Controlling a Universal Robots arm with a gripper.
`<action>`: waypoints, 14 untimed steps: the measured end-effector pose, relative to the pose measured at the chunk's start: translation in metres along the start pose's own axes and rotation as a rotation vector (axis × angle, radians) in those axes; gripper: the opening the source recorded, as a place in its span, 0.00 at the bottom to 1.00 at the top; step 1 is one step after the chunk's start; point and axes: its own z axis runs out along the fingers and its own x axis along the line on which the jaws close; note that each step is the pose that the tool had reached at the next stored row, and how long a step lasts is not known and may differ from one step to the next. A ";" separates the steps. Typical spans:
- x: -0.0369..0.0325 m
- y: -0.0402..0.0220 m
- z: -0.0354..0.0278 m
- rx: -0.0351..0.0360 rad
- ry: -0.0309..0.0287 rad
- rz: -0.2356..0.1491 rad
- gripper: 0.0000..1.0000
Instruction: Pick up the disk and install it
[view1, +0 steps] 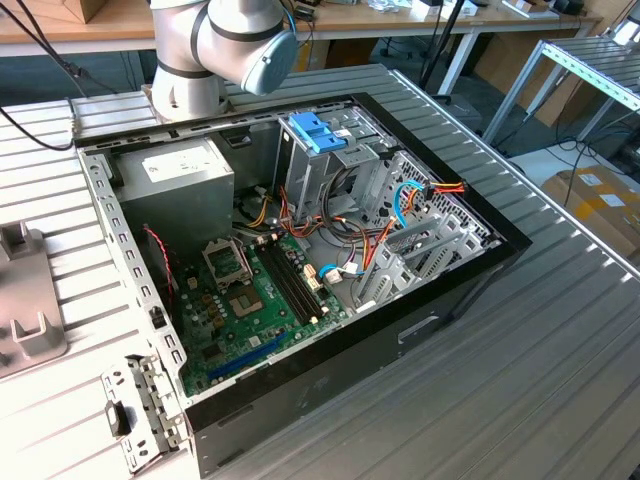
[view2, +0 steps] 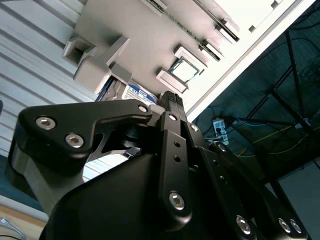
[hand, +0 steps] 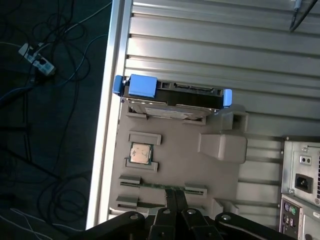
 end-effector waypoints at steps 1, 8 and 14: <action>0.0000 0.0000 0.0000 -0.0001 0.0001 -0.003 0.11; 0.0000 0.0000 0.0000 -0.0007 0.0012 -0.026 0.11; 0.0000 0.0000 0.0000 -0.0013 0.0022 -0.051 0.11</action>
